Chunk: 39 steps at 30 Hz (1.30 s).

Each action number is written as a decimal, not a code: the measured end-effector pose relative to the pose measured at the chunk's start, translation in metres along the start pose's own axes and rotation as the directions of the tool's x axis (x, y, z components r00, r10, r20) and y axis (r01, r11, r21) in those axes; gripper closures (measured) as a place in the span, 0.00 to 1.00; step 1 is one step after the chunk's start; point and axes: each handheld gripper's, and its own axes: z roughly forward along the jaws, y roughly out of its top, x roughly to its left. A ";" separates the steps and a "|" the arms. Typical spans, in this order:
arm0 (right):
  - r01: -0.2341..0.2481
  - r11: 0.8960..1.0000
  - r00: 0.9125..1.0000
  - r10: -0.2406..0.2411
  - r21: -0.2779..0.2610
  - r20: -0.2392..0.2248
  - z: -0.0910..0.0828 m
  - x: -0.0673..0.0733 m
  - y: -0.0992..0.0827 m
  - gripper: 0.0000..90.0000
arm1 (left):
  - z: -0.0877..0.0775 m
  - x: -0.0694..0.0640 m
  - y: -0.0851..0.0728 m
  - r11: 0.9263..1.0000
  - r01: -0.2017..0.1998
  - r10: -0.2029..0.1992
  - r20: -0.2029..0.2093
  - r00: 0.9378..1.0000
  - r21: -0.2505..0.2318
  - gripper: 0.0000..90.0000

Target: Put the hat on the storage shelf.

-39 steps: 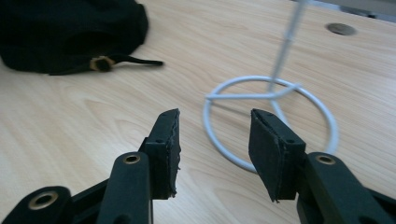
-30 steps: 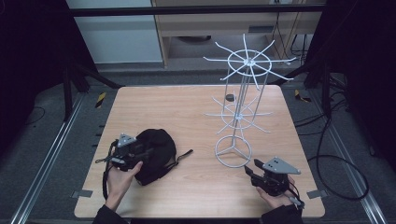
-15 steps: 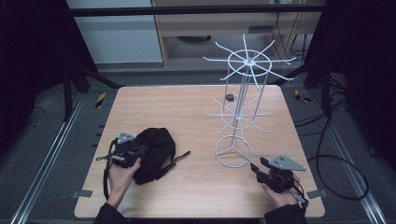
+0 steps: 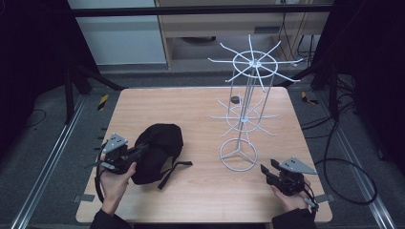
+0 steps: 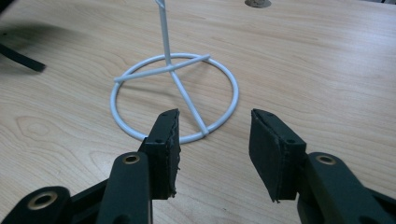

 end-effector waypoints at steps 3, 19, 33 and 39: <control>0.005 1.000 1.000 -0.005 0.001 0.007 0.001 -0.002 -0.001 0.59 | -0.011 -0.005 0.007 0.998 -0.013 0.014 0.026 1.000 -0.061 0.94; 0.010 1.000 1.000 -0.010 -0.002 0.015 0.001 -0.003 -0.001 0.59 | -0.052 -0.028 0.030 0.970 -0.040 0.072 0.125 0.989 -0.239 0.94; 0.010 1.000 1.000 -0.010 -0.001 0.023 0.002 -0.003 -0.002 0.59 | -0.074 -0.040 0.047 0.927 -0.041 0.115 0.179 0.977 -0.373 0.94; 0.015 1.000 0.999 -0.015 -0.003 0.028 0.002 -0.004 -0.002 0.59 | -0.077 -0.050 0.062 0.901 -0.029 0.134 0.215 0.967 -0.433 0.94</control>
